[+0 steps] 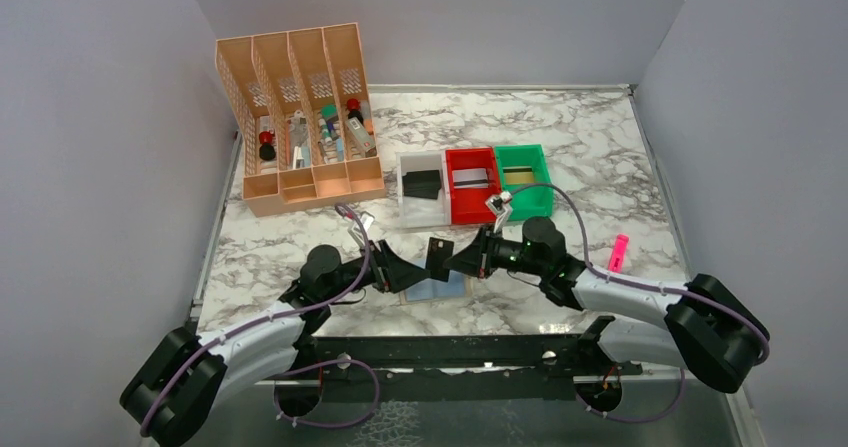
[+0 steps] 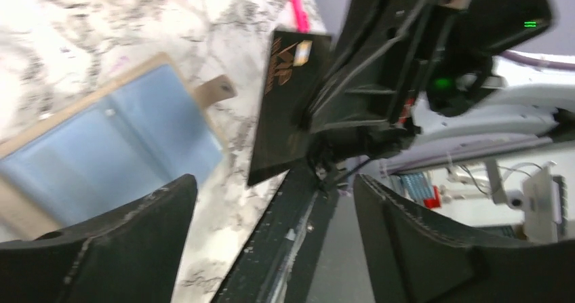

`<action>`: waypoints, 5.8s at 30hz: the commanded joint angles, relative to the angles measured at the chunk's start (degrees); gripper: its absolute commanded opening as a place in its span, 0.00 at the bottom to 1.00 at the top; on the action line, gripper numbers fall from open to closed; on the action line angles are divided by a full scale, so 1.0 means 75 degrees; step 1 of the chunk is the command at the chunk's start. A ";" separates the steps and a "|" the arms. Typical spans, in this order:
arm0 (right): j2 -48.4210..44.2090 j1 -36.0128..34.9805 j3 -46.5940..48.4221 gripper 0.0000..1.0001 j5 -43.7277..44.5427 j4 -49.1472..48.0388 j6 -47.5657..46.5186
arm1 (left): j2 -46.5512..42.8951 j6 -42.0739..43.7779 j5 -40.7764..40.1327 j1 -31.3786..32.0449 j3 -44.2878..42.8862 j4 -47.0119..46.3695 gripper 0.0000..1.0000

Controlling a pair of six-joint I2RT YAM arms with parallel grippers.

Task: Take the credit cards out of the card holder

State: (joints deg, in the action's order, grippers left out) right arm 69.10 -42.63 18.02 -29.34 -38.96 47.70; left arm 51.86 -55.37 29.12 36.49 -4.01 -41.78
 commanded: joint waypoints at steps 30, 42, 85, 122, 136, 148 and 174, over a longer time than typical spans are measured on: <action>0.4090 -0.1146 0.7186 0.01 0.8031 0.5502 -0.8547 | -0.2419 0.1035 -0.5603 -0.0002 -0.1443 0.7565 0.99; 0.5520 -0.1148 0.7820 0.01 0.7924 0.4923 -1.0382 | -0.2547 0.1114 -0.5577 -0.0002 -0.1404 0.7587 0.99; 0.6009 -0.0944 0.7852 0.40 0.7109 0.4175 -1.0156 | -0.2555 0.1080 -0.5294 -0.0014 -0.1219 0.7358 0.99; 0.1961 -0.3553 0.3727 0.54 0.6520 0.6299 -0.1510 | -0.3954 0.0064 -0.4940 -0.0014 -0.0953 0.7836 0.99; 0.3152 -0.4009 0.4596 0.60 0.6792 0.6311 -0.1694 | -0.3055 0.0201 -0.4990 -0.0013 -0.1149 0.7794 0.99; 0.4622 -0.4017 0.5222 0.63 0.7266 0.6841 -0.1748 | -0.2972 0.0244 -0.4755 -0.0013 -0.0995 0.7452 0.99; 0.3569 -0.3902 0.4074 0.11 0.6374 0.5550 -0.0964 | -0.2659 0.0509 -0.4196 -0.0012 -0.0950 0.6989 0.99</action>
State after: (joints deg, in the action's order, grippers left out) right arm 98.85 -72.29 52.69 25.28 5.08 37.95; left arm 31.35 -53.08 -5.06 36.49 -11.49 13.21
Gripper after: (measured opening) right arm 0.107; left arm 0.987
